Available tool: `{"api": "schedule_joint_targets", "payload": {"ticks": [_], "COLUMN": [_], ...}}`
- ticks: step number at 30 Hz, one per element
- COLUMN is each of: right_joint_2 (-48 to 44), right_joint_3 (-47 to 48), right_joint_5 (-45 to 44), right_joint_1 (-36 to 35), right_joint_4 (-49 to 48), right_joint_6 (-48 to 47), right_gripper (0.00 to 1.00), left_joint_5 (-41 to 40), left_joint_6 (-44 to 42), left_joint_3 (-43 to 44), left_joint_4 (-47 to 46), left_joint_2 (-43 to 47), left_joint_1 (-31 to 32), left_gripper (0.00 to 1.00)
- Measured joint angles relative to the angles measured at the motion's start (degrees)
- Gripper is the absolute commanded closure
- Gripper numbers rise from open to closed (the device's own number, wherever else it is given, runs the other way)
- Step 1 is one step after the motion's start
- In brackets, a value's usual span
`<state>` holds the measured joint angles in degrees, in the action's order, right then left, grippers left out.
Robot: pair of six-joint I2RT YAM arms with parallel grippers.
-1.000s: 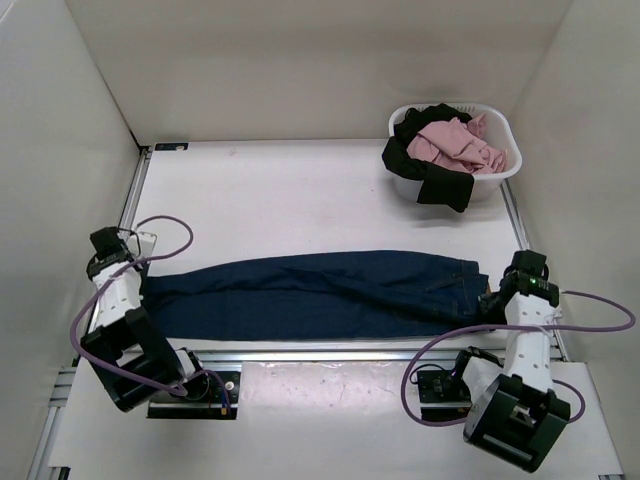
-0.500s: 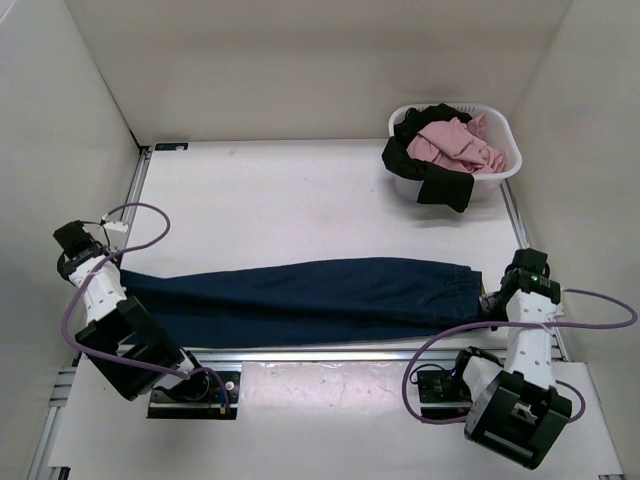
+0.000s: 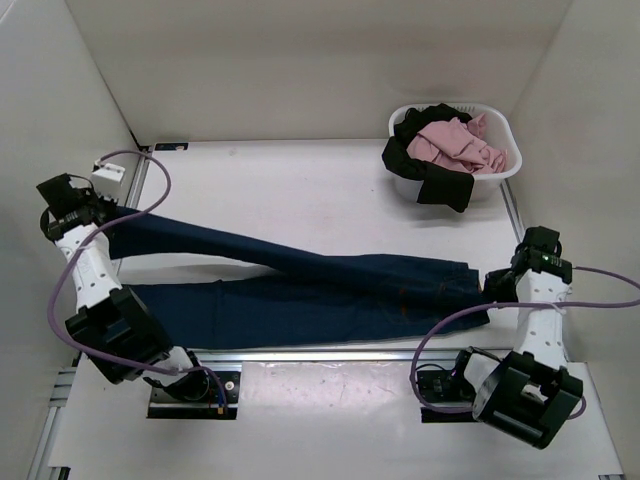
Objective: Fold and stack the trousers
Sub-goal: Fold the trousers
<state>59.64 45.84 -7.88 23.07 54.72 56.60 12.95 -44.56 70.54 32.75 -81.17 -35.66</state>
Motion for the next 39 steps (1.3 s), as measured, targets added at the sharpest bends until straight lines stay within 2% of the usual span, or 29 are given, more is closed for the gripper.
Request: {"api": "schedule_joint_targets", "payload": {"ticks": [3,6,7,9,11,13,17,19,20,22,25,28,33,35,38,39], "right_joint_2": [-2.49,-6.58,-7.37,-7.82,-7.48,-7.10,-4.92,-3.34,-2.27,-0.28,3.34,7.69,15.56,18.69,22.56,23.74], "right_joint_3": [-0.59,-5.16,-6.71,-9.53,-10.51,-9.86,-2.34,3.56,7.19,12.52,16.90,16.90,15.63,15.61,15.61,15.61], "right_joint_5": [-0.42,-1.25,-1.42,-1.64,-2.36,-3.26,-4.92,-6.69,-7.56,-10.01,-13.00,-13.92,-9.49,-7.21,-5.16,-4.68], "right_joint_1": [0.04,0.17,0.17,0.17,0.17,0.20,-1.01,-4.55,-7.37,-13.68,-23.87,-31.23,-34.36,-34.38,-34.40,-34.40], "right_joint_4": [-0.68,-0.66,-0.46,0.35,1.70,2.23,2.25,1.84,1.51,0.11,-1.51,-3.08,-6.60,-7.50,-8.09,-8.09], "right_joint_6": [-0.04,0.04,0.13,0.52,0.42,-0.39,-4.70,-7.32,-8.83,-10.88,-13.18,-13.99,-14.86,-15.37,-16.04,-16.06], "right_gripper": [1.00,1.00,0.82,0.58,0.39,0.39,0.38,0.38,0.38,0.39,0.43,0.45,0.37,0.37,0.39,0.41], "left_joint_5": [-0.39,-3.32,-4.39,-6.54,-8.04,-9.18,-10.21,-10.47,-10.47,-10.16,-8.13,-5.51,-3.28,-3.06,-3.15,-3.30], "left_joint_6": [-3.23,-8.11,-10.03,-13.81,-17.16,-20.28,-24.48,-25.81,-26.40,-27.41,-27.30,-25.38,-22.91,-22.49,-22.36,-22.53], "left_joint_3": [-4.46,-13.97,-17.53,-24.98,-30.73,-33.99,-33.99,-32.11,-30.84,-26.93,-19.52,-13.22,-8.41,-8.39,-9.33,-9.77], "left_joint_4": [-2.10,-3.10,-3.23,-2.71,-1.64,0.74,4.70,7.87,9.33,12.90,17.40,19.39,23.96,26.53,28.33,28.92], "left_joint_2": [2.84,6.93,8.22,11.21,13.79,15.58,16.74,16.81,16.79,16.74,15.58,12.66,2.86,-1.31,-5.03,-5.60], "left_joint_1": [0.28,-0.31,-0.57,-1.16,-2.25,-4.09,-8.37,-9.53,-9.73,-9.77,-9.77,-9.77,-9.03,-8.63,-8.00,-7.89], "left_gripper": [0.86,0.77,0.75,0.67,0.57,0.52,0.37,0.30,0.23,0.18,0.18,0.18,0.15,0.16,0.24,0.41]}}
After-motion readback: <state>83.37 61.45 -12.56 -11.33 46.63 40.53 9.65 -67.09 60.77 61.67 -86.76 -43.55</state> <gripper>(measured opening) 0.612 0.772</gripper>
